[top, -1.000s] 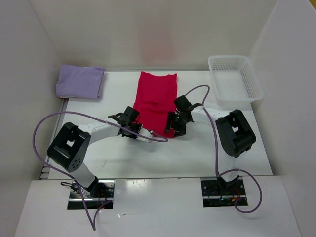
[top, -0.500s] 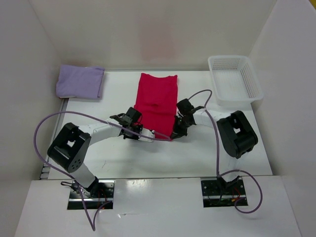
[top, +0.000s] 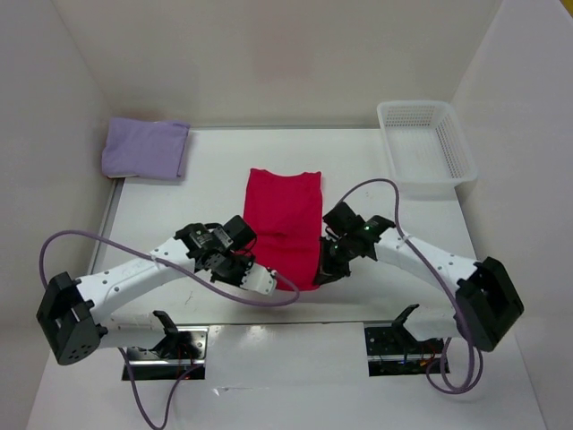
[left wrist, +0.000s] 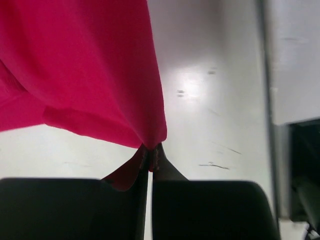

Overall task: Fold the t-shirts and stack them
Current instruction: Fold the long partially folded tshirt into a neat square

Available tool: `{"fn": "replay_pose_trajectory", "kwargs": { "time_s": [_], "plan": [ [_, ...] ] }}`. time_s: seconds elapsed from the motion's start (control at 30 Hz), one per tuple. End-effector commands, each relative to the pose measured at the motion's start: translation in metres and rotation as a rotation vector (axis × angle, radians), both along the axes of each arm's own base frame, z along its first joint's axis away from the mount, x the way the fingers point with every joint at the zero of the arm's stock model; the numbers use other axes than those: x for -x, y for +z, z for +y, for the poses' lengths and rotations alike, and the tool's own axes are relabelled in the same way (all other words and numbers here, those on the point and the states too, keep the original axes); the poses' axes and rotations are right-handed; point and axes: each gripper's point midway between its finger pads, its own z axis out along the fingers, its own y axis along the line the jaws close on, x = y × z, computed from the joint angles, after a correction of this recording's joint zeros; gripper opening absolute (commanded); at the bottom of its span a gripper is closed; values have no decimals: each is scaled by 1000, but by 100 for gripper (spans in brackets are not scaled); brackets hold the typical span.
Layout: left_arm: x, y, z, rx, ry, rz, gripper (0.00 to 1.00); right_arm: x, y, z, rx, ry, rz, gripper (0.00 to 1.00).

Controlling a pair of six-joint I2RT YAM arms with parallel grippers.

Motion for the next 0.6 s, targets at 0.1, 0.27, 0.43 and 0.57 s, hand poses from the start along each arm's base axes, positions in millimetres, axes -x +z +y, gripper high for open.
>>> {"fn": "replay_pose_trajectory", "kwargs": {
  "time_s": [0.1,0.27,0.43,0.57],
  "plan": [
    [81,43,1,-4,-59,298,0,63,48,0,-67,13,111,0],
    [82,85,-20,113,24,338,0,75,83,10,-178,31,127,0],
    [39,102,-30,212,183,374,0,55,76,14,-154,51,111,0],
    [-9,87,-20,237,337,393,0,15,75,10,-128,76,76,0]
  ]
}}
